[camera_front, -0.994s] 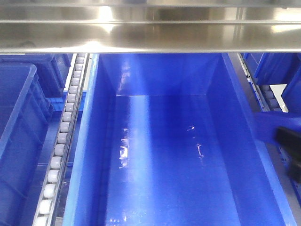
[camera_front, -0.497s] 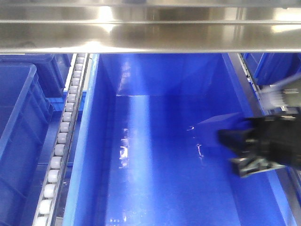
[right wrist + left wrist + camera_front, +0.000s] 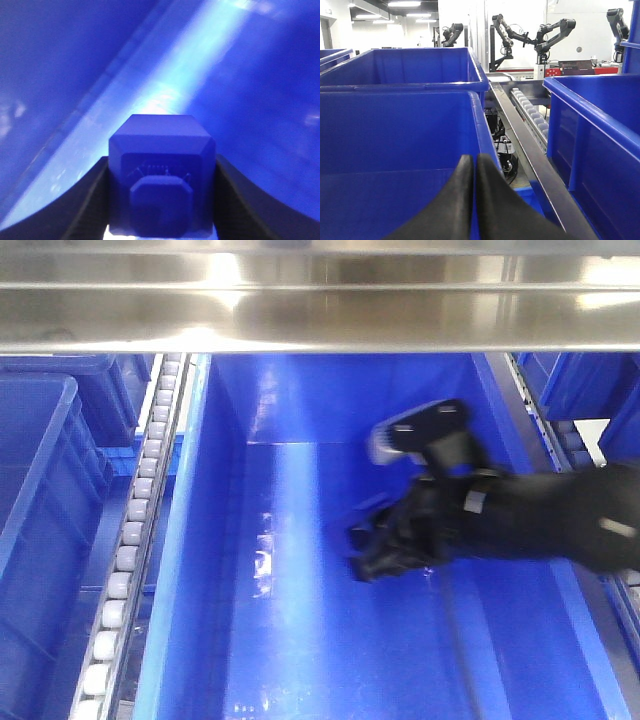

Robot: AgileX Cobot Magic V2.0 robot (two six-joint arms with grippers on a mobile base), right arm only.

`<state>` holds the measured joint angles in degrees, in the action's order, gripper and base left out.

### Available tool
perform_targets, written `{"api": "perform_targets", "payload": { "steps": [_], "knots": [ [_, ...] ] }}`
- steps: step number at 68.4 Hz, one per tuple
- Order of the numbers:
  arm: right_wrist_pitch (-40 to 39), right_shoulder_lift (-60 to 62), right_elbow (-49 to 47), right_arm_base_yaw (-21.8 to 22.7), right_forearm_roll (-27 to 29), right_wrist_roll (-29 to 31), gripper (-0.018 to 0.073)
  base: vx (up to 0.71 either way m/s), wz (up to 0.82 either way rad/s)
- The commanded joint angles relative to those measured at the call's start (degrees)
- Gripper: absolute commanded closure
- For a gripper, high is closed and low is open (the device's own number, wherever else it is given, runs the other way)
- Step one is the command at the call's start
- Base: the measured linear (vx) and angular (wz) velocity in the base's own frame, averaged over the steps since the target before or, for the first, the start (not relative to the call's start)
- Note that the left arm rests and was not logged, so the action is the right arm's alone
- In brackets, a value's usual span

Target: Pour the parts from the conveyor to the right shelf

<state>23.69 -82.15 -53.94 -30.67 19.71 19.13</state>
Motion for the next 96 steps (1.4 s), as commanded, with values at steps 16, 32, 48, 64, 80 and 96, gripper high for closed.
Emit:
{"api": "perform_targets", "payload": {
  "steps": [16,32,48,64,80,96],
  "knots": [
    [-1.6,-10.8,-9.6,0.0,-2.8,-6.7,0.0389,0.0,0.0],
    [5.3,-16.7,-14.2,0.0,-10.4,-14.0,0.026,0.0,0.0],
    [9.2,-18.6,-18.5,0.0,-16.4,-18.8,0.0066,0.0,0.0],
    [7.2,-18.4,-18.5,0.0,-17.8,-20.4,-0.0008,0.0,0.0],
    [8.3,-16.3,-18.4,0.0,-17.9,-20.3,-0.0008,0.0,0.0],
    [4.6,-10.3,-16.1,-0.1,-17.4,-20.3,-0.0008,0.0,0.0]
  ]
}}
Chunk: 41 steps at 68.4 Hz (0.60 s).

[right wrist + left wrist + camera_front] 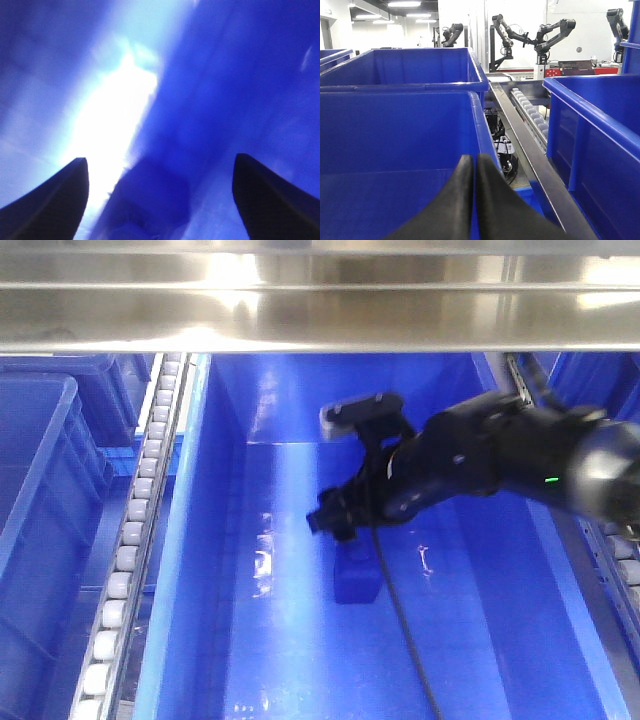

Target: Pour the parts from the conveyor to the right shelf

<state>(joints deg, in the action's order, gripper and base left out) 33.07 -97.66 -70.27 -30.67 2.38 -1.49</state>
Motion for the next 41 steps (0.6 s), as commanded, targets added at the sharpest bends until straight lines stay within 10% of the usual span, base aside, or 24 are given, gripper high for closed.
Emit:
{"api": "perform_targets", "payload": {
  "steps": [1,41],
  "knots": [
    [-5.4,5.4,0.5,-0.1,-0.1,0.3,-0.0008,0.0,0.0],
    [-26.6,32.4,29.5,-3.9,1.4,0.4,-0.0008,0.0,0.0]
  ]
}}
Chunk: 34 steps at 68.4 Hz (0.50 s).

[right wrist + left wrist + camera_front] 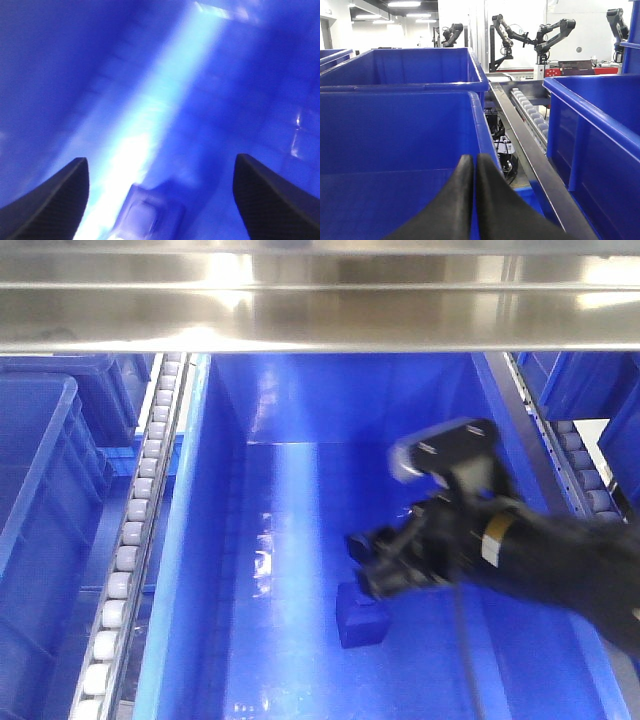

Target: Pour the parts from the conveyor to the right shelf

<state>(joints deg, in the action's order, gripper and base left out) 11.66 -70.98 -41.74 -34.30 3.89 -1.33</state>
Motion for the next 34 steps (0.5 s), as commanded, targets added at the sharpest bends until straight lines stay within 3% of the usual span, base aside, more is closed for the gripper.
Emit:
{"api": "perform_targets", "payload": {
  "steps": [1,20,34],
  "knots": [
    [-5.2,6.4,1.1,-0.2,-0.2,0.3,-0.0008,0.0,0.0],
    [-2.5,18.0,1.6,0.5,-0.4,0.3,-0.0008,0.0,0.0],
    [1.4,23.1,1.6,10.2,-0.6,0.3,-0.0008,0.0,0.0]
  ]
}}
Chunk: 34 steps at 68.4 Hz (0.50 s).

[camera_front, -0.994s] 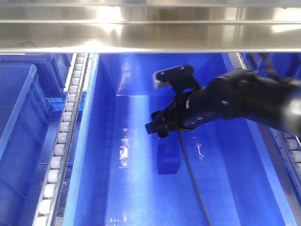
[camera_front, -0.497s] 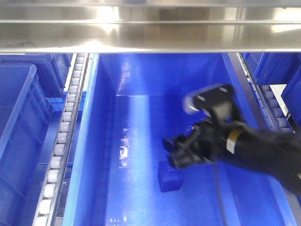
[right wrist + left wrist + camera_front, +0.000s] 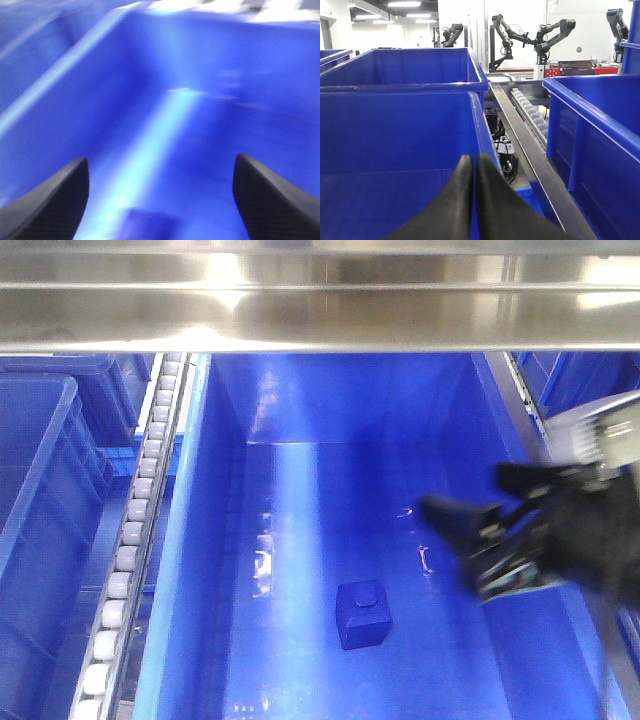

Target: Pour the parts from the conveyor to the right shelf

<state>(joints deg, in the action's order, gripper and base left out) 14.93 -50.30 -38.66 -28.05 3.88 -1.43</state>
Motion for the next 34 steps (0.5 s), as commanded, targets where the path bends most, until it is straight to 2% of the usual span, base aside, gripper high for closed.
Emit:
{"api": "perform_targets", "payload": {
  "steps": [1,16,25,34],
  "knots": [
    [-1.6,2.9,-1.5,4.7,-0.6,0.4,-0.0008,0.0,0.0],
    [3.4,8.5,-1.5,15.4,-3.2,1.4,-0.0008,0.0,0.0],
    [2.6,12.2,0.1,19.4,-3.5,1.0,-0.0008,0.0,0.0],
    [0.4,19.1,6.0,22.4,-3.0,-0.1,-0.0008,0.0,0.0]
  ]
}}
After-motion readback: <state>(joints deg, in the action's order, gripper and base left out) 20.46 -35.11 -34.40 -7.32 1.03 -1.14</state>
